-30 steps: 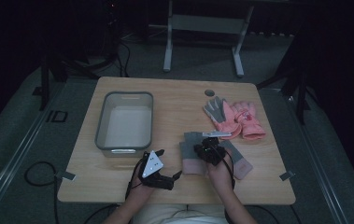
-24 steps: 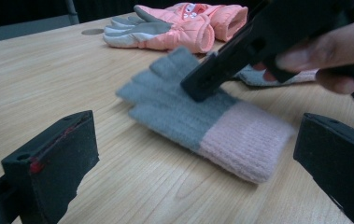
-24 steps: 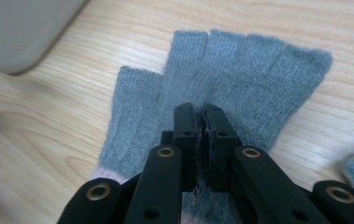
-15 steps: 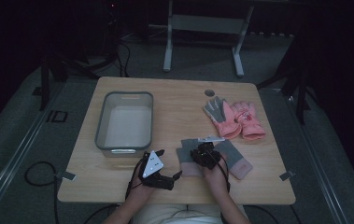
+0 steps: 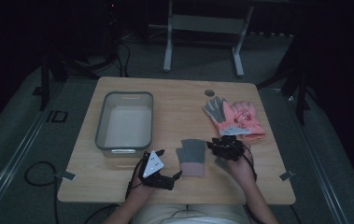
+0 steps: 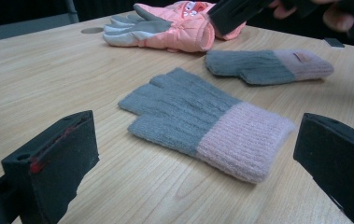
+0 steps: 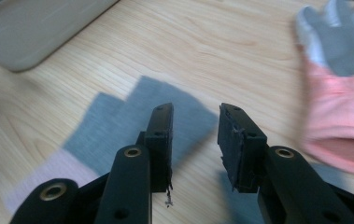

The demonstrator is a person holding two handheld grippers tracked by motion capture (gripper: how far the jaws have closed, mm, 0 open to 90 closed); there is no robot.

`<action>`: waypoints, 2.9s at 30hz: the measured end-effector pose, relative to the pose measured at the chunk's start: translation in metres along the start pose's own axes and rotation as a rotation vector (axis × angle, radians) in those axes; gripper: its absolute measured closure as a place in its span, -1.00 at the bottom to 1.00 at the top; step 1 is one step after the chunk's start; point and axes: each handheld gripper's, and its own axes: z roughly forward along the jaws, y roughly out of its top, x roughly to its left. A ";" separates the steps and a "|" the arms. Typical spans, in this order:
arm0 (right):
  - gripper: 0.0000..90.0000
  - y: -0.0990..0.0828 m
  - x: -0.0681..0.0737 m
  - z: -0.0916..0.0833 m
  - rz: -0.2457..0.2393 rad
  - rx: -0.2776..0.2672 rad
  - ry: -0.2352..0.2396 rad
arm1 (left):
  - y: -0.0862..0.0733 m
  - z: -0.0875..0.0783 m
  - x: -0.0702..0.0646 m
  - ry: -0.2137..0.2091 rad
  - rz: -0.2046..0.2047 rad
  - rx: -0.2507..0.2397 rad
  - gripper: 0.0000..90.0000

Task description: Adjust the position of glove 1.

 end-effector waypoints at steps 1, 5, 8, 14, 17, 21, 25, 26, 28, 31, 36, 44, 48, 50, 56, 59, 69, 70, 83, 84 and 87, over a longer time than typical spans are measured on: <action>0.49 -0.002 -0.008 -0.006 -0.021 0.008 0.002 | 0.000 0.000 0.000 0.001 0.000 0.000 -1.00; 0.50 -0.012 -0.033 -0.018 -0.070 0.054 0.013 | 0.000 0.000 0.000 0.002 -0.001 0.001 -1.00; 0.48 -0.023 -0.047 -0.023 -0.094 0.092 0.030 | 0.000 0.000 0.000 0.003 -0.002 0.000 -1.00; 0.47 -0.043 -0.057 -0.020 -0.139 0.154 0.064 | 0.000 0.000 0.000 0.004 -0.005 0.000 -1.00; 0.47 -0.049 -0.059 -0.015 -0.135 0.169 0.072 | 0.000 0.000 0.000 0.005 -0.005 -0.001 -1.00; 0.47 -0.054 -0.063 -0.008 -0.126 0.191 0.066 | 0.000 0.000 0.000 0.004 -0.004 -0.001 -1.00; 0.54 -0.055 -0.064 -0.004 -0.118 0.209 0.074 | 0.000 0.000 0.000 0.000 -0.004 -0.001 -1.00; 0.61 -0.055 -0.063 -0.004 -0.135 0.211 0.064 | 0.000 0.000 0.000 0.000 -0.003 0.000 -1.00; 0.77 -0.055 -0.058 -0.003 -0.164 0.213 0.040 | 0.000 0.000 0.000 0.000 -0.004 0.000 -1.00; 0.89 -0.053 -0.050 -0.003 -0.195 0.232 -0.002 | 0.000 0.000 0.000 0.000 -0.005 -0.001 -1.00; 0.90 -0.047 -0.040 -0.019 -0.142 0.168 -0.043 | 0.000 0.000 0.000 -0.001 -0.003 -0.002 -1.00; 0.90 -0.027 -0.015 -0.066 0.128 -0.004 -0.177 | 0.000 0.000 0.000 -0.001 0.004 -0.001 -1.00; 0.90 -0.035 -0.006 -0.070 0.208 -0.048 -0.272 | 0.000 0.000 0.000 -0.002 0.002 -0.001 -1.00; 0.90 -0.041 -0.002 -0.065 0.233 -0.045 -0.299 | 0.000 0.000 0.000 -0.002 -0.001 -0.003 -1.00; 0.90 -0.058 -0.006 -0.039 0.331 0.001 -0.320 | 0.000 0.000 0.000 0.001 -0.001 -0.003 -1.00; 0.90 -0.066 -0.008 -0.027 0.352 0.032 -0.327 | 0.000 0.000 0.000 0.001 0.001 -0.003 -1.00; 0.82 -0.076 -0.011 -0.010 0.359 0.051 -0.350 | 0.000 0.000 0.000 -0.001 0.003 -0.001 -1.00; 0.77 -0.076 -0.012 -0.010 0.362 0.050 -0.344 | 0.000 0.000 0.000 -0.001 0.002 -0.002 -1.00; 0.56 -0.064 -0.042 -0.030 0.197 0.058 -0.142 | 0.000 0.000 0.000 0.001 -0.003 -0.002 -1.00; 0.54 -0.063 -0.045 -0.031 0.172 0.070 -0.118 | 0.000 0.000 0.000 0.003 -0.005 -0.002 -1.00; 0.47 -0.060 -0.049 -0.032 0.085 0.115 -0.085 | 0.000 0.000 0.000 0.007 -0.012 -0.005 -1.00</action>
